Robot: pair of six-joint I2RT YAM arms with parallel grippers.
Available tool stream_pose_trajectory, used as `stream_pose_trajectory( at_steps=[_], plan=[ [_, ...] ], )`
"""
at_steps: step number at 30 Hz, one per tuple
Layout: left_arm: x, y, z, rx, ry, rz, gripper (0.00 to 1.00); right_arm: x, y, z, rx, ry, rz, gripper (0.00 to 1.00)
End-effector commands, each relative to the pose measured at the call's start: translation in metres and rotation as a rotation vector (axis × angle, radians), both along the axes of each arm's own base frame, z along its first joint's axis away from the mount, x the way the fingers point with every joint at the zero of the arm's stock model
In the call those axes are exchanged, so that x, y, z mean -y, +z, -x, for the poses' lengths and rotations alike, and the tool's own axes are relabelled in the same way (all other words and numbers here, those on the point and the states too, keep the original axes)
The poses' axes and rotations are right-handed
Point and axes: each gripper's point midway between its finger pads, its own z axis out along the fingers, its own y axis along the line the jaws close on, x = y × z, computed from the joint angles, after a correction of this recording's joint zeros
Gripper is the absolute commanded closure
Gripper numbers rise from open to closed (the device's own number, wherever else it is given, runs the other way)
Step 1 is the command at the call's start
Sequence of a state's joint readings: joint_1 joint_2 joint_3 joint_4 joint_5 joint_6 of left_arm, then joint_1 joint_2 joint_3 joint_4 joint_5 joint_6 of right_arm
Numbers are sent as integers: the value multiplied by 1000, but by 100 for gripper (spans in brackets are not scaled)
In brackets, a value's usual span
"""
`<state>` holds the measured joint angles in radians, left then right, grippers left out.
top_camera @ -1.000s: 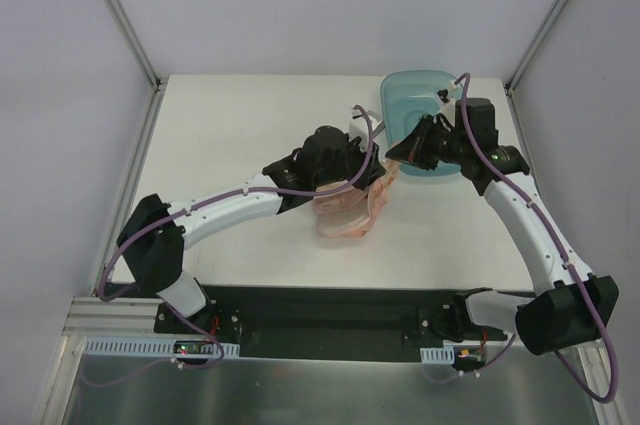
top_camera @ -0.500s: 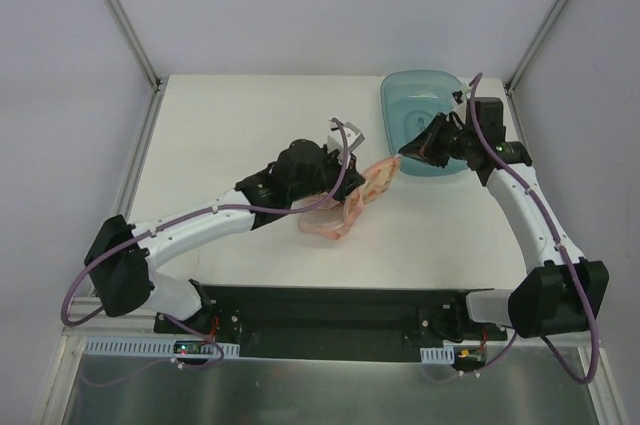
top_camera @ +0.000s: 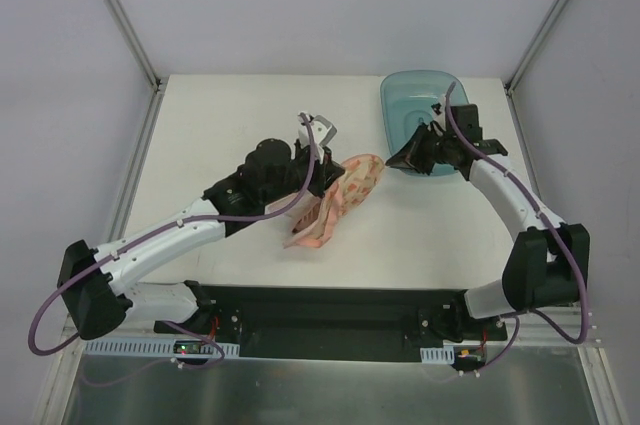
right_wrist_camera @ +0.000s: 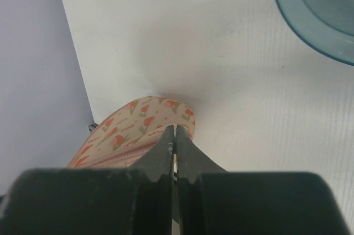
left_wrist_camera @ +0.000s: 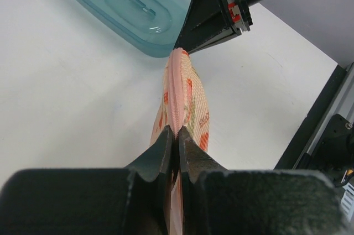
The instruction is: Unzip the laundry bag and remove the bra
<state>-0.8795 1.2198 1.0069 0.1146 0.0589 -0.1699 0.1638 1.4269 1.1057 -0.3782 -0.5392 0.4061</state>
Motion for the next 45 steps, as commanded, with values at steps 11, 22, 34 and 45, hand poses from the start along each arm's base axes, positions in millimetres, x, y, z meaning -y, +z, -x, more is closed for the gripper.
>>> stream_pose_trajectory(
  at_steps=[11, 22, 34, 45],
  plan=[
    [-101, 60, -54, 95, 453, -58, 100, -66, 52, -47, 135, 172, 197, 3],
    [-42, -27, -151, -165, 406, -125, 100, -28, 26, 3, 143, 84, 315, 1],
    [-57, -51, -160, -169, 346, -212, 16, 5, 16, 41, 152, 58, 408, 2],
    [-60, -104, -75, -137, 121, -429, 18, 15, 7, 44, 133, 40, 448, 2]
  ],
)
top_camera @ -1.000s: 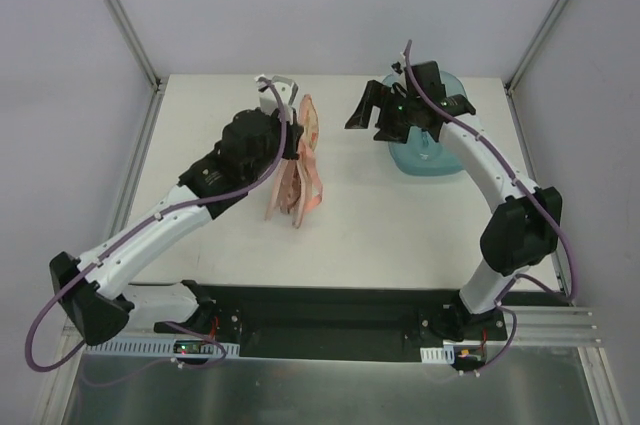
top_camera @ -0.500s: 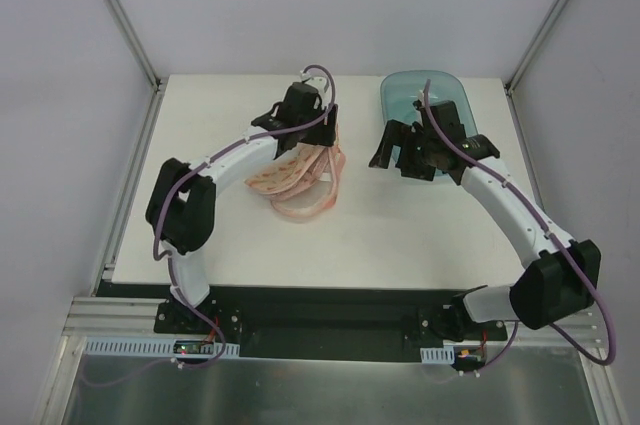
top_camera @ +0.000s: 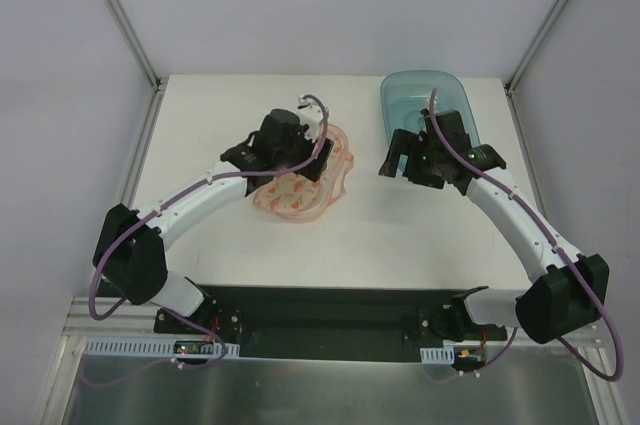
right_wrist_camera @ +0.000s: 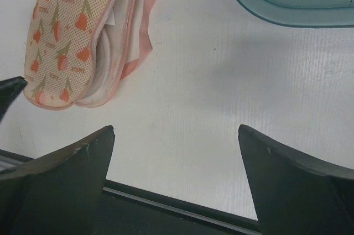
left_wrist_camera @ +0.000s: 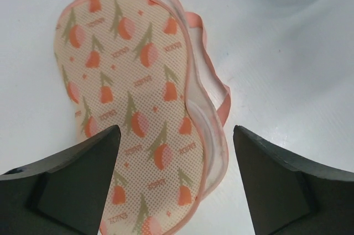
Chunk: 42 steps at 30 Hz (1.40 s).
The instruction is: Unzip the laundry bag and remove the bra
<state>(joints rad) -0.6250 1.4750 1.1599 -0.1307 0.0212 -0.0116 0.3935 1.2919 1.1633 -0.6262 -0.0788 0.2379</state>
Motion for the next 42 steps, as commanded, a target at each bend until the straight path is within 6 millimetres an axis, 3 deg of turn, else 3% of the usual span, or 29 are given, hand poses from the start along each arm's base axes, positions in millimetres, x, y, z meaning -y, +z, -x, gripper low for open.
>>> stream_pose_trajectory(
  at_steps=[1, 3, 5, 7, 9, 14, 21, 28, 33, 37, 42],
  plan=[
    [10, -33, 14, -17, -59, -143, 19, 2, 1, 4, 8, 5, 5, 2],
    [21, -47, 17, 5, -34, -238, 27, -1, 0, 3, 4, 5, -6, 2],
    [25, -57, 3, 23, 75, -324, 32, -3, -2, 4, -1, 11, -14, 2],
    [37, -65, 1, 48, 101, -373, 32, -3, -3, 6, -5, 10, -14, 3],
    [39, -66, -4, 59, 164, -375, 33, 0, -4, 8, -3, 9, -11, 3],
    [51, -74, -12, 85, 156, -430, 46, 4, -7, 10, -6, 7, 16, 3],
    [38, -79, -17, 143, 189, -554, 49, 3, -6, 6, -7, 11, 17, 3],
    [38, -103, -13, 98, 171, -574, 53, 5, 0, 6, 9, 3, 23, 3],
    [34, -101, -15, 111, 187, -594, 74, 8, 5, 6, 22, -7, 30, 3],
    [29, -95, -15, 125, 203, -607, 100, 6, 10, 5, 25, -7, 16, 3],
    [29, -88, -16, 129, 204, -587, 100, 7, 14, 4, 37, -9, 14, 3]
  ],
)
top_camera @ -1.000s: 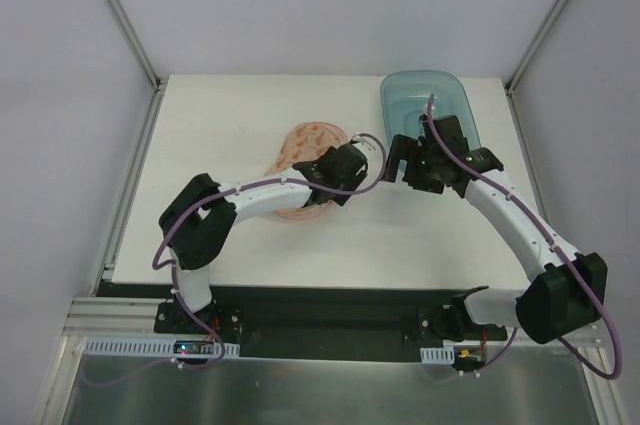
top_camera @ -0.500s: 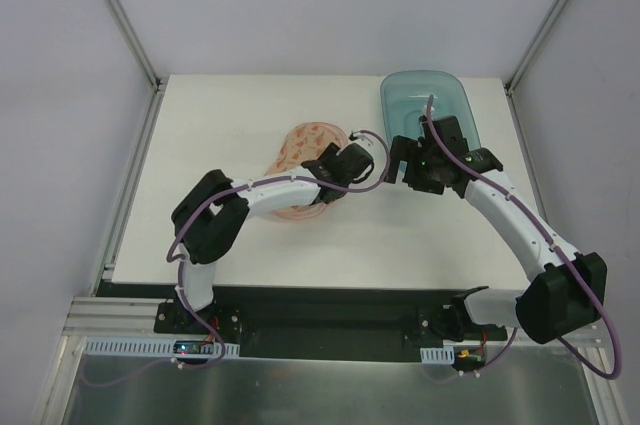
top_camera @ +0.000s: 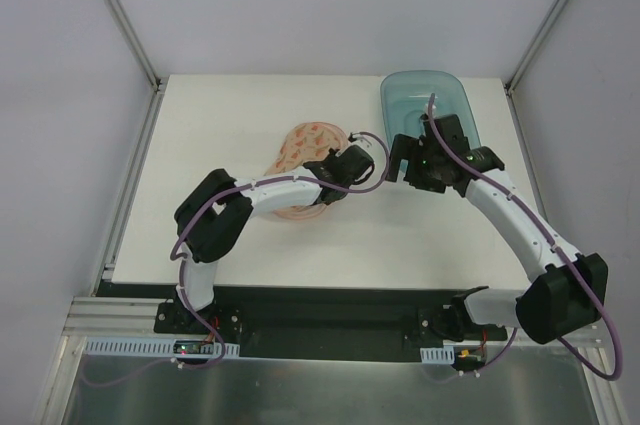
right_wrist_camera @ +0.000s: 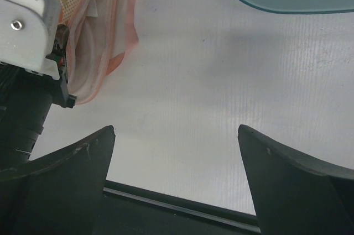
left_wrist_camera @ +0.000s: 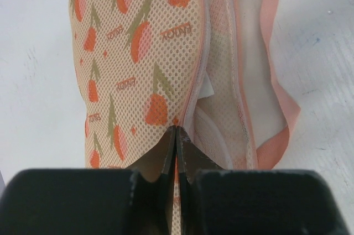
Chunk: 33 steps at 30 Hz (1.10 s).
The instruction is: Unzip the laundry bag and remove the bra
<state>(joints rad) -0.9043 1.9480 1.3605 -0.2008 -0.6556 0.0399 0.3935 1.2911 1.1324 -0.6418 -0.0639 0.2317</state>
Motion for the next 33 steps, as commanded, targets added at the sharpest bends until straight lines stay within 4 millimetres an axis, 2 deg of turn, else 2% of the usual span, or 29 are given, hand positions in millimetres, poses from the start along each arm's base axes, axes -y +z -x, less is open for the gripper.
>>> stream_pose_trajectory(
  at_steps=[1, 6, 8, 10, 13, 15, 16, 17, 19, 22, 23, 24, 27, 28, 29, 31, 33],
  plan=[
    [1, 20, 0, 33, 7, 16, 100, 2, 29, -2, 74, -7, -14, 3],
    [-5, 27, 1, 29, 32, 58, 100, 15, 33, 2, 92, -34, 19, 3],
    [-7, 33, 2, 28, 59, 115, 100, 29, 38, 2, 117, -77, 37, 3],
    [-15, 49, 0, 33, 80, 182, 100, 39, 39, 2, 121, -104, 34, 3],
    [-28, 73, -3, 45, 121, 298, 100, 43, 45, 3, 138, -104, 21, 3],
    [-32, 88, 0, 32, 127, 394, 100, 33, 44, 3, 123, -71, -11, 3],
    [-43, 91, -6, 28, 153, 426, 100, 29, 43, 2, 119, -60, -14, 3],
    [-44, 93, -5, 9, 165, 475, 100, 25, 43, 1, 117, -50, -15, 3],
    [-70, 97, -13, 7, 236, 543, 100, 14, 39, -1, 106, -25, -6, 3],
    [-98, 86, -14, -22, 317, 581, 100, -13, 37, -8, 102, 29, -24, 3],
    [-116, 81, -20, -19, 373, 588, 100, -20, 36, -10, 98, 38, -27, 3],
    [-124, 70, -19, -41, 401, 586, 100, -30, 35, -18, 93, 48, -30, 3],
    [-154, 54, -24, -38, 539, 621, 100, -62, 34, -24, 96, 103, -38, 4],
    [-156, 52, -25, -41, 546, 625, 100, -79, 30, -27, 83, 135, -28, 4],
    [-156, 53, -27, -43, 533, 617, 100, -86, 30, -30, 83, 146, -25, 4],
    [-136, 57, -22, -102, 429, 650, 100, -96, 24, -31, 61, 164, -5, 4],
    [-113, 65, -14, -123, 335, 657, 96, -95, 21, -33, 57, 144, -8, 4]
  ],
)
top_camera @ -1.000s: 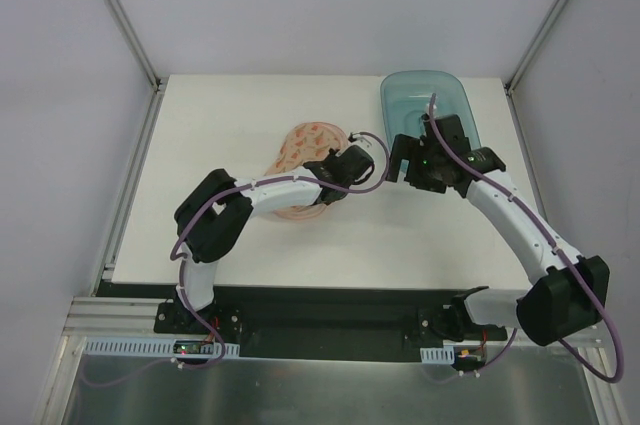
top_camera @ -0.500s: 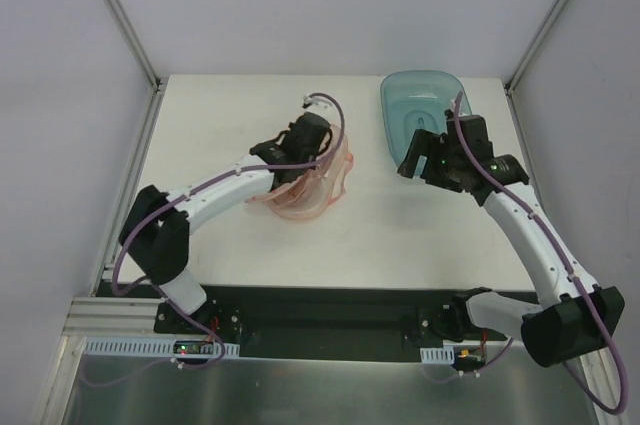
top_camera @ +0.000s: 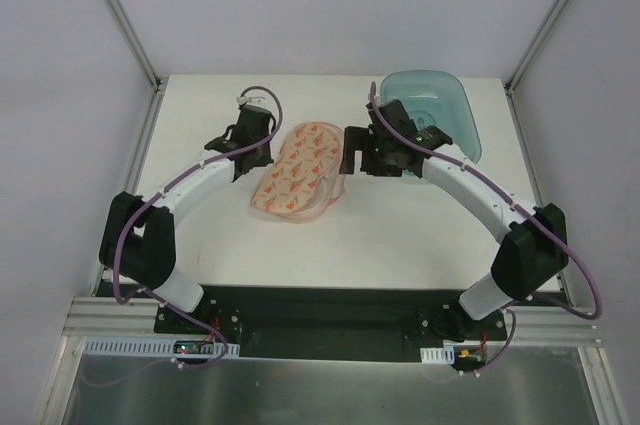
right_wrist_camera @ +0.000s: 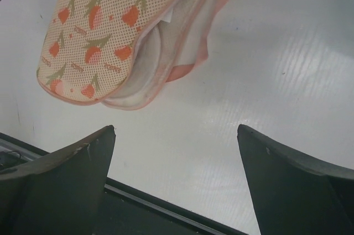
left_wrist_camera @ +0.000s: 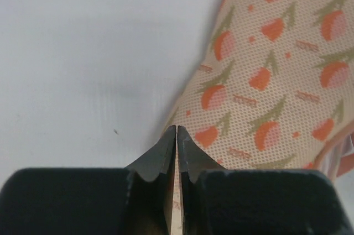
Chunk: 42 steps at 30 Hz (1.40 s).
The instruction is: Unzip the laundry bag and remove the bra
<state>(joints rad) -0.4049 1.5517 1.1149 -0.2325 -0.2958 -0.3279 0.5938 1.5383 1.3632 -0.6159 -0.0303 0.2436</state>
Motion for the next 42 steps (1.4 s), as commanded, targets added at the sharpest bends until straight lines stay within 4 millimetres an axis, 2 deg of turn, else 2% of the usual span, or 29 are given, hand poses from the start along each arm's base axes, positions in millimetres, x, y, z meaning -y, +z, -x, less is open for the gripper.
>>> stream_pose_trajectory(
  at_steps=[1, 2, 3, 4, 5, 6, 7, 8, 9, 10, 11, 12, 13, 14, 17, 23, 28, 31, 34, 39, 42],
  plan=[
    [54, 21, 13, 35, -209, 55, 89, 0, 5, -9, 23, -45, -17, 4],
    [59, 21, 17, 44, -228, 16, 76, 4, 7, -10, 25, -65, -31, 4],
    [64, 19, 20, 49, -248, -28, 69, 8, 5, -12, 23, -79, -43, 4],
    [83, 17, 32, 59, -315, -89, 47, 20, 3, -15, 16, -108, -44, 4],
    [84, 12, 33, 59, -315, -139, 43, 28, 3, -11, 19, -122, -45, 4],
    [93, 10, 38, 57, -342, -152, 42, 36, 3, -10, 21, -137, -42, 4],
    [105, 4, 45, 47, -376, -162, 34, 49, 4, -12, 27, -168, -39, 4],
    [109, 4, 46, 50, -379, -173, 34, 60, -2, -8, 18, -187, -27, 4],
    [114, -4, 48, 35, -388, -186, 33, 70, 6, -5, 40, -204, -35, 3],
    [124, -7, 54, 29, -411, -189, 33, 88, 6, -6, 43, -250, -32, 4],
    [131, -13, 54, 20, -424, -207, 34, 97, 6, -5, 45, -271, -31, 3],
    [132, -14, 51, 32, -414, -247, 34, 108, 8, 2, 53, -291, -40, 3],
    [136, -15, 51, 40, -428, -294, 34, 123, 8, 1, 56, -328, -37, 3],
    [145, -21, 51, 39, -446, -338, 36, 130, 10, 2, 63, -343, -41, 4],
    [149, -25, 40, 53, -426, -432, 39, 151, 15, 10, 81, -382, -21, 3],
    [148, -31, 28, 51, -397, -505, 49, 160, 19, 18, 90, -393, -5, 3],
    [148, -36, 30, 36, -396, -503, 59, 160, 16, 20, 79, -392, -6, 3],
    [148, -42, 30, 23, -411, -520, 58, 159, 19, 19, 85, -392, -16, 3],
    [147, -48, 30, 10, -419, -531, 60, 160, 21, 20, 92, -392, -17, 3],
    [144, -50, 28, 9, -401, -542, 76, 160, 22, 21, 92, -392, -20, 4],
    [139, -40, 25, 29, -370, -531, 84, 161, 22, 22, 94, -396, -20, 3]
  ],
)
